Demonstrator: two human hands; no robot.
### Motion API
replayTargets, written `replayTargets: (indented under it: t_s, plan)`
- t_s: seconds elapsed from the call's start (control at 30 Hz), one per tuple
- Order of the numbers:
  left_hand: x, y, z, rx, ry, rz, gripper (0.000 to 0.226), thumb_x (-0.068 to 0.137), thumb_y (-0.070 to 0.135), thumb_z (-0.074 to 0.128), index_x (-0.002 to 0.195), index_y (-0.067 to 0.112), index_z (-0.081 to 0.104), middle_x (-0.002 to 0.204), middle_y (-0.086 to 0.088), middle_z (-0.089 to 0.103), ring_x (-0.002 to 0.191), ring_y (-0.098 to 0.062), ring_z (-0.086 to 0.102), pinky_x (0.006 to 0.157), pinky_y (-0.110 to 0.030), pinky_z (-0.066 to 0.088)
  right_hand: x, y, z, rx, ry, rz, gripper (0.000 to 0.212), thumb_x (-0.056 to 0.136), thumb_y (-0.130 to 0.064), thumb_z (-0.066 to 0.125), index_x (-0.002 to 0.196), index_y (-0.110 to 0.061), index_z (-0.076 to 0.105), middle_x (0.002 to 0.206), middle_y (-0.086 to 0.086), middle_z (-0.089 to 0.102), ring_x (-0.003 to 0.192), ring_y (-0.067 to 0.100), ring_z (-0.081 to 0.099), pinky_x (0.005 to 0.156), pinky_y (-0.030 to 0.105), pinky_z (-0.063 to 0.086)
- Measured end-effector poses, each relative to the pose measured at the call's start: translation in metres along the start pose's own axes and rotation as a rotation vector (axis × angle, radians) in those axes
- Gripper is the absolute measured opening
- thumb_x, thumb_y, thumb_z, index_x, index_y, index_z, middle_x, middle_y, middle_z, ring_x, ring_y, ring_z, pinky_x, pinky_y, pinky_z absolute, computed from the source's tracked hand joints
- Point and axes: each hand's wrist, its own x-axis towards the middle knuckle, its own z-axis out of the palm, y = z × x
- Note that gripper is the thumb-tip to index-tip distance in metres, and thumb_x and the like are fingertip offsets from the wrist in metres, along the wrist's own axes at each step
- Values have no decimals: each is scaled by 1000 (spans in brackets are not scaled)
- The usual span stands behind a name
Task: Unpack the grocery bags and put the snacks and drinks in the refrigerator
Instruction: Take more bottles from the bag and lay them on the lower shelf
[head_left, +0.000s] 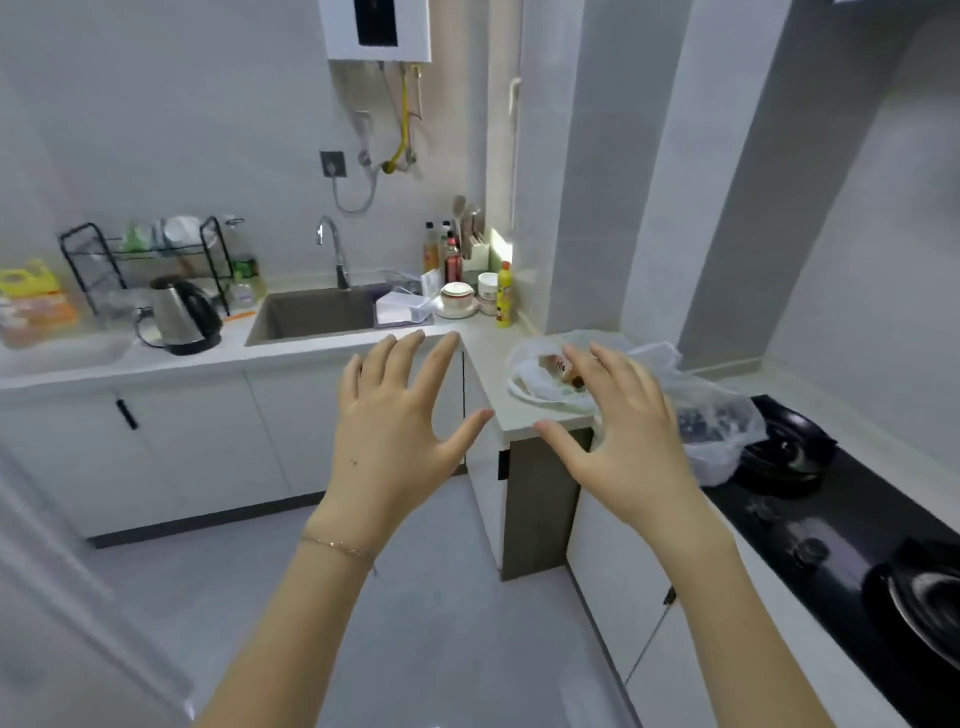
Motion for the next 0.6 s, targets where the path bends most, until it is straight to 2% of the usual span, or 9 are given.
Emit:
replayTargets:
  t_s: [0.3,0.6]
  plan:
    - [120,7,107,-134,-24,137,72,85,69,37,144,26,40,146,-5,42,138,-26,32,114,-47,20,86,79,26,-110,50,158,69,87,-56,56,147,-42,25,156,-13,21,145,9,7,117,36,12]
    - [201,14,232,-219,-189,208,73,84,70,32,142,27,43,142,-5,46,134,-29,38,111,-51,29,152,182,70,-143,-17,373,70,87,-55,56,149,-40,26,155,-12,24,145,14,15,118,43,18]
